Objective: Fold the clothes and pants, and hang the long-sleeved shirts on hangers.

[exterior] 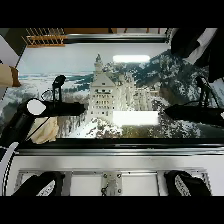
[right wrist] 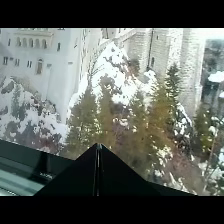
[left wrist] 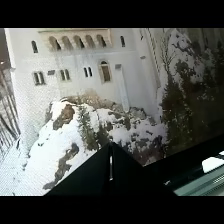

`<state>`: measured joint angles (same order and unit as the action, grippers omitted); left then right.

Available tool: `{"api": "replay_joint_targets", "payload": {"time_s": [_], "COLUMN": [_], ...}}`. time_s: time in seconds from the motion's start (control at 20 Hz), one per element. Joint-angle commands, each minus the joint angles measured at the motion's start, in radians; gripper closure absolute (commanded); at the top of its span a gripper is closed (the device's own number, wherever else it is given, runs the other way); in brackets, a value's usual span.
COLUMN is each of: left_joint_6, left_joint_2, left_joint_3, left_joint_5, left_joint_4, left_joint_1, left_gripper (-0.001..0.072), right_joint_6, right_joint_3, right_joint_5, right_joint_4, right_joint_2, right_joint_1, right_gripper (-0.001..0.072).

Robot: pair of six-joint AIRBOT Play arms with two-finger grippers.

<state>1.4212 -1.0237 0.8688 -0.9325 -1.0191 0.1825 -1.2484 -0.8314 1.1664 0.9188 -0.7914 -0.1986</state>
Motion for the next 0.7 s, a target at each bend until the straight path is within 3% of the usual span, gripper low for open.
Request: {"api": "replay_joint_targets", "payload": {"time_s": [0.0, 0.3, 0.35, 0.4, 0.5, 0.65], "left_joint_6": [0.000, 0.000, -0.016, -0.011, 0.007, 0.116], "left_joint_2": [0.000, 0.000, 0.000, 0.000, 0.000, 0.000], "left_joint_3": [0.000, 0.000, 0.019, 0.065, 0.136, 0.129], "left_joint_5": [0.000, 0.002, 0.005, -0.013, -0.078, -0.137], "left_joint_4": [0.000, 0.001, -0.053, -0.148, -0.334, -0.624], "left_joint_1": [0.001, 0.001, -0.017, -0.052, -0.131, -0.248], "left_gripper": [0.0700, 0.0700, 0.0400, -0.0006, -0.0007, -0.0006], "right_joint_6": [0.000, 0.000, 0.000, 0.000, 0.000, 0.000], "right_joint_3": [-0.001, -0.001, -0.001, -0.001, -0.001, -0.001], "right_joint_5": [0.000, 0.000, 0.000, 0.000, 0.000, 0.000], "right_joint_4": [0.000, 0.000, 0.000, 0.000, 0.000, 0.000], "right_joint_2": [-0.001, -0.001, -0.001, -0.001, -0.001, -0.001], "right_joint_1": [0.001, 0.001, 0.001, 0.001, 0.001, 0.001], "right_gripper": [0.0693, 0.0693, 0.0693, 0.0693, 0.0693, 0.0693]}}
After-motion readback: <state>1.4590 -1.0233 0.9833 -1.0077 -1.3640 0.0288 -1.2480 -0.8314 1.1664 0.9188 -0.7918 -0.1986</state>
